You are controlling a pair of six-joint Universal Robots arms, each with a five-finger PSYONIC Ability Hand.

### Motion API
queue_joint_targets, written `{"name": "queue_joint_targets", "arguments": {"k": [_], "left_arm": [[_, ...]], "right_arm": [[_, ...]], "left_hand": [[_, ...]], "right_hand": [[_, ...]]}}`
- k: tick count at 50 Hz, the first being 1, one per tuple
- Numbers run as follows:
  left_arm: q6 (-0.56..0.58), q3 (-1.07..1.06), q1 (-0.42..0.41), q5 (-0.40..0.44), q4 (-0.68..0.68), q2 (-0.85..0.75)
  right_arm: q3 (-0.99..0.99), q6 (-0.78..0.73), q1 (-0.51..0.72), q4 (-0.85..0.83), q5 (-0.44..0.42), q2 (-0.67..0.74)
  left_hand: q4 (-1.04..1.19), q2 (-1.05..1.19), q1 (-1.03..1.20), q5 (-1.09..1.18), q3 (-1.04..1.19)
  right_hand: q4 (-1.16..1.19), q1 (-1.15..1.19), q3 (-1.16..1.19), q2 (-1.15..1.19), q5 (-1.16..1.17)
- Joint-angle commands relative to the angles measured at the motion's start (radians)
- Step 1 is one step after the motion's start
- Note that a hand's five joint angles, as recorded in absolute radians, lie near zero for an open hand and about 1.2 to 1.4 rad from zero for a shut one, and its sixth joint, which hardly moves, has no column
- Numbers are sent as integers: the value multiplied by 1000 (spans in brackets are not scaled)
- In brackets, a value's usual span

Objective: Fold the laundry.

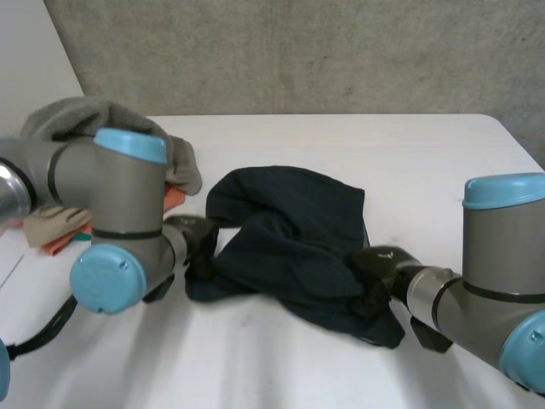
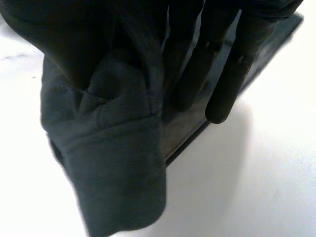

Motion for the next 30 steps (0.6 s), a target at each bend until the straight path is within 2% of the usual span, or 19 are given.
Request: {"name": "queue_joint_targets", "arguments": {"k": [1, 5, 7, 9, 10, 14, 21, 30], "left_arm": [[134, 308, 10, -2, 23, 33], [220, 541, 15, 4, 143, 79], [248, 624, 15, 27, 274, 104], [257, 649, 19, 53, 365, 122], [260, 655, 22, 76, 441, 137], [262, 631, 24, 96, 509, 157], [262, 493, 42, 88, 450, 153], [269, 42, 18, 90, 465, 116]], "right_arm": [[-273, -331, -45, -82, -5, 33], [-549, -376, -36, -160, 101, 61], [-680, -363, -28, -267, 135, 61], [-733, -357, -25, -367, 136, 55], [-746, -344, -31, -468, 136, 45], [-723, -316, -28, -660, 133, 28], [-648, -322, -17, -651, 98, 45], [-344, -380, -14, -498, 70, 130]], "left_hand": [[202, 203, 260, 270, 212], [202, 203, 260, 270, 212], [202, 203, 260, 270, 212], [202, 203, 260, 270, 212], [202, 203, 260, 270, 212], [202, 203, 260, 270, 212], [202, 203, 260, 270, 212], [202, 203, 260, 270, 212]], "right_hand": [[205, 279, 215, 220, 262], [205, 279, 215, 220, 262], [205, 279, 215, 220, 262], [205, 279, 215, 220, 262], [205, 279, 215, 220, 262], [205, 279, 215, 220, 262], [205, 279, 215, 220, 262], [205, 279, 215, 220, 262]]}}
